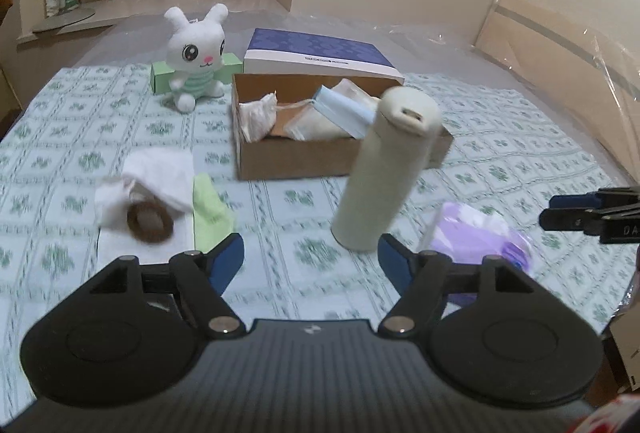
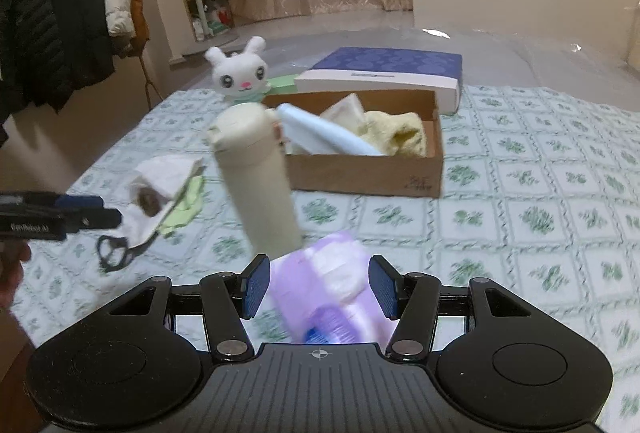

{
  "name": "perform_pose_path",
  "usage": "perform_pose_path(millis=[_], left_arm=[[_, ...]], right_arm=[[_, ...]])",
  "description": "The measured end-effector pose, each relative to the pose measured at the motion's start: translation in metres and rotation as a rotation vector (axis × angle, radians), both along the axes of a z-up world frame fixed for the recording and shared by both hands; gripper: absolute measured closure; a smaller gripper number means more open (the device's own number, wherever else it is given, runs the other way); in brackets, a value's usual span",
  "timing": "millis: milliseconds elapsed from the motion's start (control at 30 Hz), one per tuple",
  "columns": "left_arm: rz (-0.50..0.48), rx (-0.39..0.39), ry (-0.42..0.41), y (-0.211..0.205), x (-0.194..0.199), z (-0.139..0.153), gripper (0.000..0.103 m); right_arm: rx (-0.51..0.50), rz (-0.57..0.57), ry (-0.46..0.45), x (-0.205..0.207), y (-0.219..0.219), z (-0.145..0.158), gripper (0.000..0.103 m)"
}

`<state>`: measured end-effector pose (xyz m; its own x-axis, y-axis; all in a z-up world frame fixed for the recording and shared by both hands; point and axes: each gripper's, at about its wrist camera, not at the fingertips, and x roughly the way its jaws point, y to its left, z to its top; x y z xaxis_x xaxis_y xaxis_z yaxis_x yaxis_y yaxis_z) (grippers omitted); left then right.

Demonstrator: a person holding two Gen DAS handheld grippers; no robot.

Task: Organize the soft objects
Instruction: 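Withdraw both grippers from the box back over the bed, then move the right gripper onto the black elastic band and close on it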

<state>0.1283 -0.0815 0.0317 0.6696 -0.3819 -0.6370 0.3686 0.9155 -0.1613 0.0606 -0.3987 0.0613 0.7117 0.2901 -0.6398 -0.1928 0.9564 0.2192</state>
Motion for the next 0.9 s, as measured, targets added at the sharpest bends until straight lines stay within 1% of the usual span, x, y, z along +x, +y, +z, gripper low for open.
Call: perform_pose_path(millis=[67, 200, 400, 633, 767, 900], left_arm=[[0.006, -0.008, 0.001, 0.002, -0.014, -0.001, 0.030], [0.021, 0.001, -0.013, 0.006, -0.043, 0.000, 0.028], [0.048, 0.016, -0.035, 0.024, -0.072, 0.003, 0.028], [0.109, 0.040, -0.042, 0.055, -0.087, 0.004, 0.028], [0.150, 0.055, -0.042, 0.072, -0.091, 0.001, 0.028], [0.179, 0.051, -0.035, 0.089, -0.090, -0.003, 0.028]], right_arm=[[0.016, -0.005, -0.004, -0.013, 0.011, -0.001, 0.048], [0.034, 0.013, -0.006, -0.033, 0.034, -0.006, 0.048], [0.049, 0.020, 0.002, -0.059, 0.067, -0.013, 0.048], [0.087, 0.032, 0.013, -0.073, 0.095, -0.018, 0.048], [0.083, 0.057, 0.016, -0.074, 0.109, -0.020, 0.048], [0.074, 0.082, 0.010, -0.071, 0.123, -0.020, 0.048]])
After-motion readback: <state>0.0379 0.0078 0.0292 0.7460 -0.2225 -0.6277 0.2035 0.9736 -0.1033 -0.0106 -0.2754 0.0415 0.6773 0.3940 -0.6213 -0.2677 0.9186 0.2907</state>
